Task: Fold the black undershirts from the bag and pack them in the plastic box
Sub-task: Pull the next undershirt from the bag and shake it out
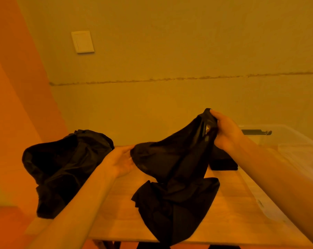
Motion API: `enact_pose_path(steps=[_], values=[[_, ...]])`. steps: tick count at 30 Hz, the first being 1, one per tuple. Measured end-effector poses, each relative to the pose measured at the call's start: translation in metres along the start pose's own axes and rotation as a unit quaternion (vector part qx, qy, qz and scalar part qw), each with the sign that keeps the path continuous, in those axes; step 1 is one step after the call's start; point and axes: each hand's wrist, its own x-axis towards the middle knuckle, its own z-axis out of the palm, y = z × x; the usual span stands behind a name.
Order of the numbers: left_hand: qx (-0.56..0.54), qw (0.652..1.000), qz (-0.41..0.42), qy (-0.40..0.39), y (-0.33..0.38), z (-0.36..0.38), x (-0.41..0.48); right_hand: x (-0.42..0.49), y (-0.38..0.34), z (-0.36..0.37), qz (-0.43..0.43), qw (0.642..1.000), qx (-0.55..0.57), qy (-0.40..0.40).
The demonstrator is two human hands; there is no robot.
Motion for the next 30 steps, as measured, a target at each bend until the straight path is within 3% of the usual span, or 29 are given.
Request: enact_pose_path(steps=[5,7,14,21,25,30], values=[[-0.052,0.984,0.164,-0.046,0.015,0.009,0.003,0.008,-0.002,-0.007,-0.005,0.999,-0.04,-0.001],[-0.027,0.975,0.218,-0.046,0.022,0.017,0.001,0.014,-0.005,-0.009,-0.01,0.999,-0.035,0.004],[0.022,0.943,0.323,-0.083,0.13,0.088,-0.032,0.022,-0.068,0.026,0.022,0.996,-0.085,0.026],[0.04,0.882,0.457,-0.107,0.262,0.175,-0.118,-0.002,-0.215,0.123,-0.147,0.986,-0.052,-0.062],[0.058,0.838,0.538,-0.078,0.3,0.204,-0.156,-0.037,-0.285,0.167,-0.27,0.944,-0.151,-0.112],[0.127,0.773,0.62,-0.031,0.338,0.216,-0.195,-0.065,-0.337,0.187,-0.379,0.892,-0.234,-0.073]])
